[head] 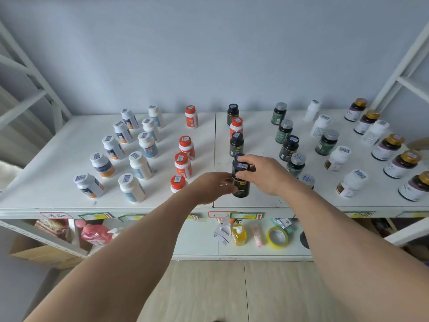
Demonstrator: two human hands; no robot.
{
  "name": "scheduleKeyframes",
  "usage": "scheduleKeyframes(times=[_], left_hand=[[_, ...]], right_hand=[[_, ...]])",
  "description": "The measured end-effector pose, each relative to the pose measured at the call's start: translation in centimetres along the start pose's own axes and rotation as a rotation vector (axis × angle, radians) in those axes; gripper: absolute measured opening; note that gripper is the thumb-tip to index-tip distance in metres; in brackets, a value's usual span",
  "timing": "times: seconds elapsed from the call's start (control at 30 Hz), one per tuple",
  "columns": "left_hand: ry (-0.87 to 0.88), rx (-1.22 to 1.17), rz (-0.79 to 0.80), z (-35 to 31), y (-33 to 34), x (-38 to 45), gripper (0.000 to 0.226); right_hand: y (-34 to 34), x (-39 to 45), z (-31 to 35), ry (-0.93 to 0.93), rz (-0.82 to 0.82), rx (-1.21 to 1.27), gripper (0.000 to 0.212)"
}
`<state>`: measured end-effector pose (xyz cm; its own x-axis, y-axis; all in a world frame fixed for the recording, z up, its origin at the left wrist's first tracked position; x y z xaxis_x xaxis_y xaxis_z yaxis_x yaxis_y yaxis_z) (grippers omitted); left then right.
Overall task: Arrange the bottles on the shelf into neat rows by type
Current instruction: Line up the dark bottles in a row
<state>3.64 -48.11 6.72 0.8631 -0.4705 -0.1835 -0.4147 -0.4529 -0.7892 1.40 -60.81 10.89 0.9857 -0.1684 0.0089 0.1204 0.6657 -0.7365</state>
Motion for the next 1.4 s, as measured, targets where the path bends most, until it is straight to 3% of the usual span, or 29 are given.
scheduleKeyframes(times=[0.2, 0.5, 0.63, 0.77, 1.07, 1.4], left_hand=[[0.068, 0.348, -0.066, 0.6, 0.0, 1.2, 0.057], [0.158, 0.485, -0.096, 1.1, 0.5, 2.3, 0.048], [0.143, 0.439, -0.136, 1.3, -0.2, 2.9, 0.047], [0.078, 0.369, -0.158, 1.5, -0.8, 4.0, 0.047], [-0.067, 0.189, -0.101, 2.5, -0.8, 7.6, 0.057], [-0.064, -0.071, 0.002, 1.6, -1.0, 9.4, 0.037]], right_hand=[[2.1, 0.3, -1.8, 0.042, 0.024, -0.012, 0.050], [4.4, 0.1, -3.6, 0.094, 0.037, 0.015, 0.051], [3.3, 0.6, -3.2, 0.089, -0.003, 0.048, 0.062], [0.5, 2.6, -2.4, 0.054, -0.132, -0.005, 0.049], [3.5, 7.5, -4.1, 0.064, 0.116, -0.068, 0.061], [2.2, 9.5, -2.8, 0.016, 0.102, -0.033, 0.049]])
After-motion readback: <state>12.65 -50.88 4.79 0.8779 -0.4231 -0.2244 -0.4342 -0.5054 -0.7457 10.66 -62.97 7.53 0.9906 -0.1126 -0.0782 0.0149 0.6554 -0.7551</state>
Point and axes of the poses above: each hand's wrist, its own x-axis towards the middle knuckle, its own y-axis out of the palm, z = x × y, the point moved 9 cm from there along x, towards the middle knuckle, and after that the axes turned 11 degrees about -z, right-handed, at the moved point
